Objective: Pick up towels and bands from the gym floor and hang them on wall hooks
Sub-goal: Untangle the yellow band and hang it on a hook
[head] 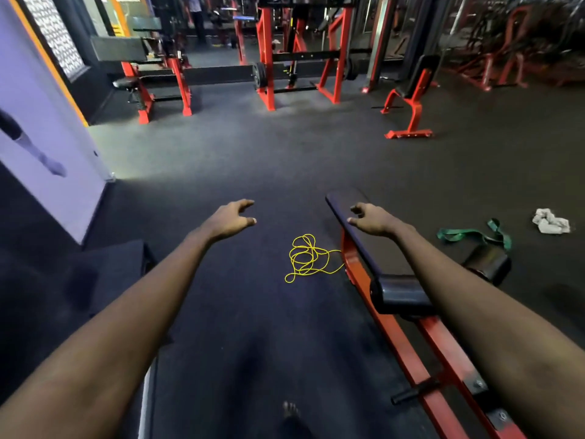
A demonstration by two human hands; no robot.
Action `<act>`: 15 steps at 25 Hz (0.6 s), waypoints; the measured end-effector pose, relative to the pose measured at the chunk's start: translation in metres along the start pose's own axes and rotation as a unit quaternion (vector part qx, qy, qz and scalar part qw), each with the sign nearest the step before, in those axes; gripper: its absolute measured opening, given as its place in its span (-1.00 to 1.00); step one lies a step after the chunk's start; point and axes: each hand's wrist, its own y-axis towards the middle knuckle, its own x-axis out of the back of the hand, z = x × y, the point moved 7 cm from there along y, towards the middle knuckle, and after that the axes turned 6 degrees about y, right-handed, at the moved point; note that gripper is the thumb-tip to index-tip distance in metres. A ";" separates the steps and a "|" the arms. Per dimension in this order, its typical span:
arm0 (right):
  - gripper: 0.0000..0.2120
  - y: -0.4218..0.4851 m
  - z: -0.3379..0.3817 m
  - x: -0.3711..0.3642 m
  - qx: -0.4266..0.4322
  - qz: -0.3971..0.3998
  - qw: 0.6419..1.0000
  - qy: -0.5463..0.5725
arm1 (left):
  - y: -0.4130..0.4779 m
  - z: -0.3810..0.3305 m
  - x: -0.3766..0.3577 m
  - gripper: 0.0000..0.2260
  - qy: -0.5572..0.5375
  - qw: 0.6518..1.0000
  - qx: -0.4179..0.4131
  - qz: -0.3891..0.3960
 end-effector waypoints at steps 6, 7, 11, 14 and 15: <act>-0.56 0.114 -0.007 -0.007 -0.040 -0.002 0.999 0.028 | 0.130 0.027 -0.004 -0.45 0.036 0.998 -0.001 0.060; -0.57 0.134 -0.008 -0.007 -0.048 -0.003 0.998 0.036 | 0.154 0.033 -0.003 -0.45 0.036 0.997 -0.004 0.065; -0.53 0.211 0.000 -0.026 -0.074 0.017 0.996 0.049 | 0.239 0.059 -0.008 -0.45 0.042 0.994 -0.019 0.098; -0.52 0.265 0.006 -0.038 -0.101 0.020 0.994 0.048 | 0.307 0.081 -0.010 -0.46 0.046 0.991 -0.029 0.122; -0.53 0.285 0.007 -0.045 -0.112 0.018 0.992 0.048 | 0.333 0.091 -0.011 -0.46 0.043 0.990 -0.038 0.128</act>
